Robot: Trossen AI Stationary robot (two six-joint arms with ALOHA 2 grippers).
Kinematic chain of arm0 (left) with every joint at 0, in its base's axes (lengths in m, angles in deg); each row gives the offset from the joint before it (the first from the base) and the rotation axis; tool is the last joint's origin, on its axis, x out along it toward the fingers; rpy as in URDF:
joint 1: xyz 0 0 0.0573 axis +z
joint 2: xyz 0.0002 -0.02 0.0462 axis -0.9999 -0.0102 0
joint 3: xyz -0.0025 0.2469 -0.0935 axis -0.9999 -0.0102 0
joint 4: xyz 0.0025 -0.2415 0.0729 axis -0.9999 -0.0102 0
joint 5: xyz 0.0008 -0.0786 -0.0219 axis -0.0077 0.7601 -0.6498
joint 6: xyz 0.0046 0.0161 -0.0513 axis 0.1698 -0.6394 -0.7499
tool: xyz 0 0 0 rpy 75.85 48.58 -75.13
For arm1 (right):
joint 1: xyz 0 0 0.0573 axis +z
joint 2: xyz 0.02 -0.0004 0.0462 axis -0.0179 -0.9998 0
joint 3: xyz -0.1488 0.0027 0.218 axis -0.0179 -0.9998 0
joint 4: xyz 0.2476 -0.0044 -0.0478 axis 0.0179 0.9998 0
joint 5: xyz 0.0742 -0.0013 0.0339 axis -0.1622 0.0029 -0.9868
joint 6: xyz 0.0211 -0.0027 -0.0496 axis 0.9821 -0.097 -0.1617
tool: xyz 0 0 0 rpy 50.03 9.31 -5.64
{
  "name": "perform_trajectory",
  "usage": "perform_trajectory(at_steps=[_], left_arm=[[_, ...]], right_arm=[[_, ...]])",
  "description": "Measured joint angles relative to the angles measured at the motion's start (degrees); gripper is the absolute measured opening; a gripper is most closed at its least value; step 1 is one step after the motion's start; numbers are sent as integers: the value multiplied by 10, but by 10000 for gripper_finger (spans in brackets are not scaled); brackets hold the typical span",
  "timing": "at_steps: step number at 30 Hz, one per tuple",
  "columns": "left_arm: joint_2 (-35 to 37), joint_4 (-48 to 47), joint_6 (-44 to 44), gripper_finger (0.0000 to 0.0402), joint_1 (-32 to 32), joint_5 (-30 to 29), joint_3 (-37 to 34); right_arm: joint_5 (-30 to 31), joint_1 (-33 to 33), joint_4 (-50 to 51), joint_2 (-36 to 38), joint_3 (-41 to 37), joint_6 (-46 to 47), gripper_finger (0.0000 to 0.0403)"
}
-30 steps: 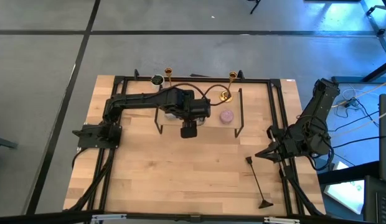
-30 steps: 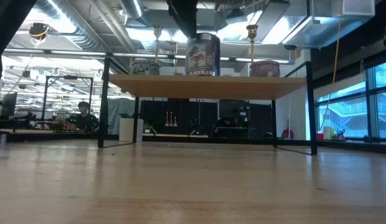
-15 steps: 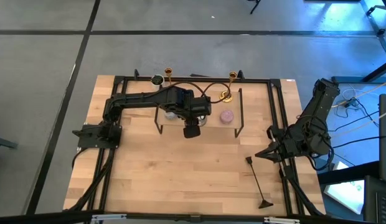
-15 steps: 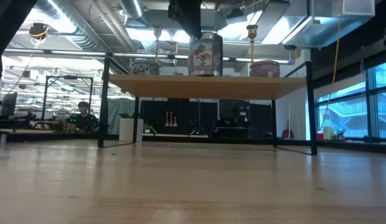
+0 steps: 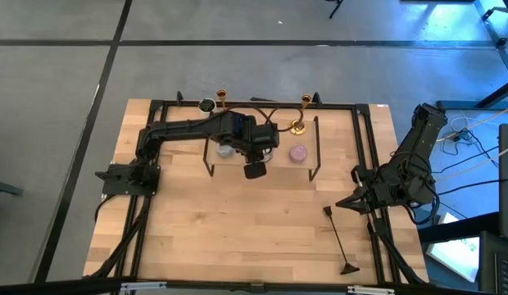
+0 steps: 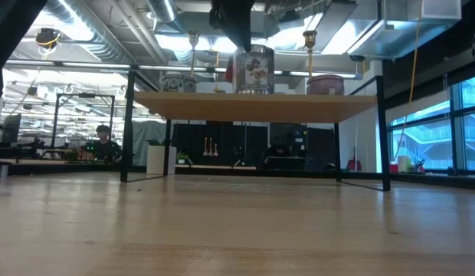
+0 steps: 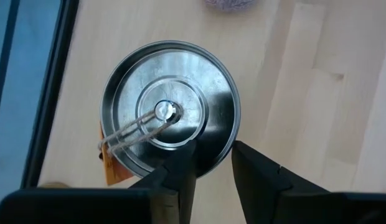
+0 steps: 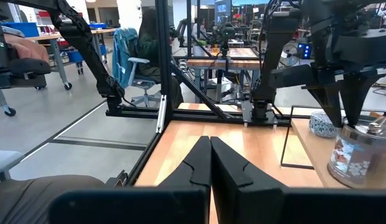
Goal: Pick & Place candle stick holders
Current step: Put the silver scented candle on the shelf, then put the black candle holder on the shelf
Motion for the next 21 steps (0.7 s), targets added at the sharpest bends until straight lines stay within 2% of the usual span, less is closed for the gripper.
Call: perform_trajectory(at_steps=[12, 21], left_arm=[[-4, -16, 24, 101, -2, -2, 16], [-6, -17, 35, 137, -13, -22, 42]], right_arm=[[0, 0, 0, 0, 0, 0, 0], [0, 0, 0, 0, 0, 0, 0]])
